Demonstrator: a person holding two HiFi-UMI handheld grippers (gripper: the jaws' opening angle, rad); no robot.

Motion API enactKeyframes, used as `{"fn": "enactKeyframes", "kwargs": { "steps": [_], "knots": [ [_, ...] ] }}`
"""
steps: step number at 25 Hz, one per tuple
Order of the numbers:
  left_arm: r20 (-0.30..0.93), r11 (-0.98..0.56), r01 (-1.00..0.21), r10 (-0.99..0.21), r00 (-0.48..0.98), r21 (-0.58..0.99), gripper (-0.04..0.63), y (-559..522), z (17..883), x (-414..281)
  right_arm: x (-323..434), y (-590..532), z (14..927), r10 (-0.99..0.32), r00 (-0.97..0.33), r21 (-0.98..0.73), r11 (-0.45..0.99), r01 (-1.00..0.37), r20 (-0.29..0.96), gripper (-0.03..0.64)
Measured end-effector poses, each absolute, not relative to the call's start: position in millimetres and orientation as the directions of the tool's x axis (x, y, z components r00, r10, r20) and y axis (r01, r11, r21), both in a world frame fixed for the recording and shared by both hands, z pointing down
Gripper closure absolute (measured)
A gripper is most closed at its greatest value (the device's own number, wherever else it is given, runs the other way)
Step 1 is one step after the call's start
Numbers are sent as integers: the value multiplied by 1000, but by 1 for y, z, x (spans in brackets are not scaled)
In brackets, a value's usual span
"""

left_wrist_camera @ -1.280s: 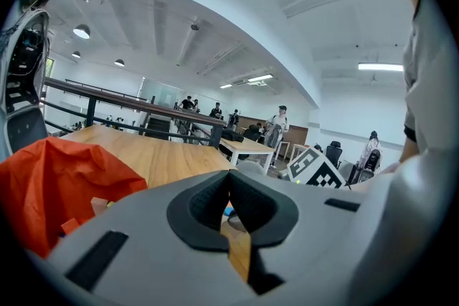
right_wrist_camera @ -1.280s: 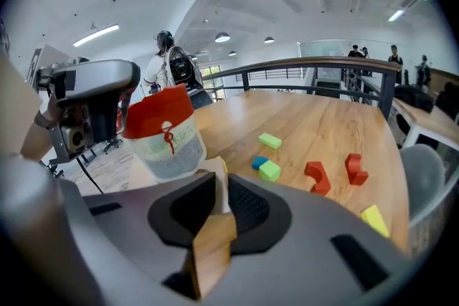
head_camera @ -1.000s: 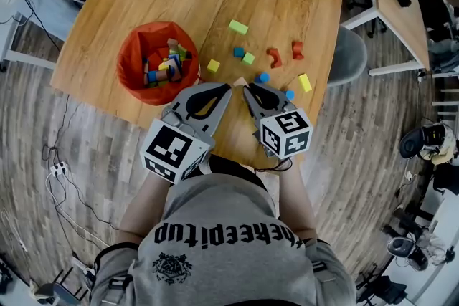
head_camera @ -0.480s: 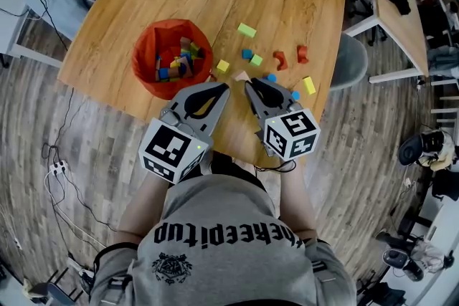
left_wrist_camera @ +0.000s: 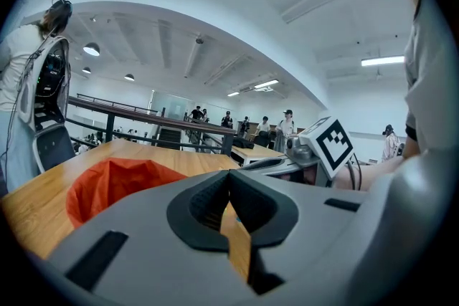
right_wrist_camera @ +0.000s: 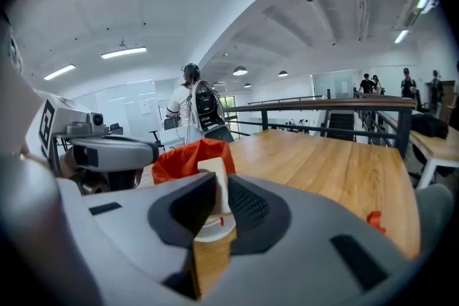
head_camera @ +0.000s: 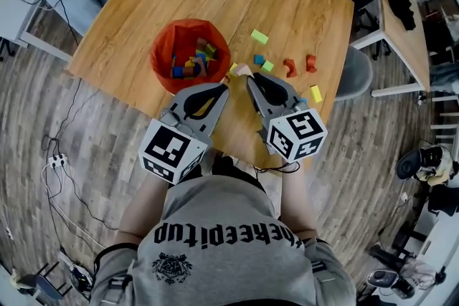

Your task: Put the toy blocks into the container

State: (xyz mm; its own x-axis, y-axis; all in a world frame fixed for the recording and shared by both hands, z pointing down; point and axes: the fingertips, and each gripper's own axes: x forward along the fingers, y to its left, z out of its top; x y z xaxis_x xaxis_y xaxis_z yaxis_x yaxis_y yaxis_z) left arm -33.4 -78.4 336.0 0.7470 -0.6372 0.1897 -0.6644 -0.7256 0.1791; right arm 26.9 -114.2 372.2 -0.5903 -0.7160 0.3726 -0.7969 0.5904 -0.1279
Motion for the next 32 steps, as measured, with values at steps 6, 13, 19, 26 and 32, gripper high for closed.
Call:
{"fn": "enactKeyframes", "kwargs": {
  "steps": [6, 13, 19, 26, 32],
  "knots": [
    [184, -691, -700, -676, 714, 178, 580, -77, 336, -55, 5, -119, 359, -699, -629, -112, 634, -765, 341, 554],
    [179, -643, -746, -724, 666, 173, 580, -75, 334, -84, -27, -122, 348, -663, -677, -96, 688, -719, 319, 554],
    [173, -593, -788, -769, 616, 168, 580, -71, 333, -109, -52, -124, 345, -629, -715, -89, 729, -679, 306, 554],
    [177, -541, -825, -806, 565, 166, 580, -69, 334, -127, -66, -130, 347, -607, -737, -101, 747, -657, 299, 554],
    [178, -522, -837, -819, 546, 164, 580, -66, 335, -137, -73, -132, 349, -614, -734, -118, 738, -664, 292, 551]
  ]
}}
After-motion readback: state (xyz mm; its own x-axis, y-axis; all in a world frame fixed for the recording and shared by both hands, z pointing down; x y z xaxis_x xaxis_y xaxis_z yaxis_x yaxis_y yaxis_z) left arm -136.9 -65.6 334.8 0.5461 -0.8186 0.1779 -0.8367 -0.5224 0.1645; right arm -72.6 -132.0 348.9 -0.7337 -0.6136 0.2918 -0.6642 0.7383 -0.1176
